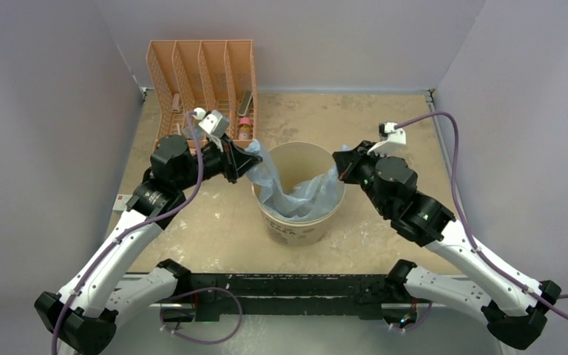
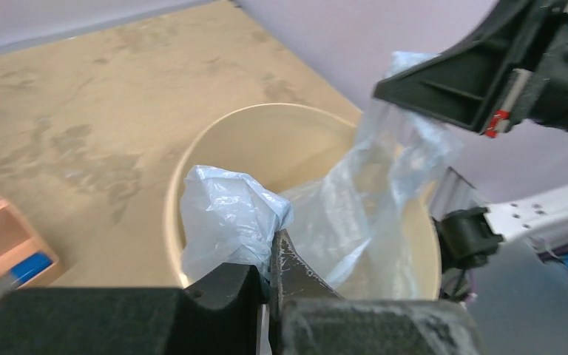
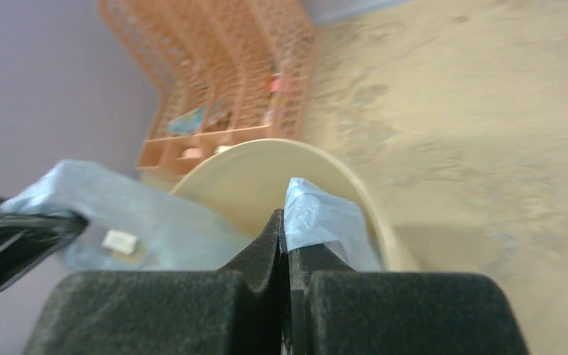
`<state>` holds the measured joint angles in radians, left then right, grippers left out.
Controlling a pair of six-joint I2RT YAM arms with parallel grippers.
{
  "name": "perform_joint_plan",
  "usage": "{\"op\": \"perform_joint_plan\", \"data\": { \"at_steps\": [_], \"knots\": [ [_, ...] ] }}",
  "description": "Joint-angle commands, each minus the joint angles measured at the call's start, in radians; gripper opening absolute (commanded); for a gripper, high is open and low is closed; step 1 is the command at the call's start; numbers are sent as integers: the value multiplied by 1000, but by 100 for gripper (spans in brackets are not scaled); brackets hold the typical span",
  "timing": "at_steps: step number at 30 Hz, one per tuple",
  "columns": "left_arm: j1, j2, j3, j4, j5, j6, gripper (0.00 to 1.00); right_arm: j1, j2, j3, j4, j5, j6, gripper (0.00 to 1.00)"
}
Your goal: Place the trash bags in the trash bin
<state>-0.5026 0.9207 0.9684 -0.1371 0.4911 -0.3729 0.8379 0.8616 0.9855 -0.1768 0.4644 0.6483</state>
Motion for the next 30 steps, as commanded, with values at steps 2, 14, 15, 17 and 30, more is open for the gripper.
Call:
{"op": "perform_joint_plan", "data": {
  "at_steps": [2,14,15,17,30],
  "knots": [
    [59,-16,30,-102,-109,64,0,-88,-18,37,-99,174,-65,0],
    [124,-117,-102,-162,-160,42,0,-214,-54,-69,-103,79,-12,0],
    [124,-136,-131,-167,-166,34,0,-214,-68,-87,-110,92,0,0],
    [124,-173,-174,-175,-174,25,0,-215,-108,-127,-134,172,61,0],
    [124,-146,-377,-36,-69,-77,0,-215,-105,-289,-59,-4,120,2]
  ]
}}
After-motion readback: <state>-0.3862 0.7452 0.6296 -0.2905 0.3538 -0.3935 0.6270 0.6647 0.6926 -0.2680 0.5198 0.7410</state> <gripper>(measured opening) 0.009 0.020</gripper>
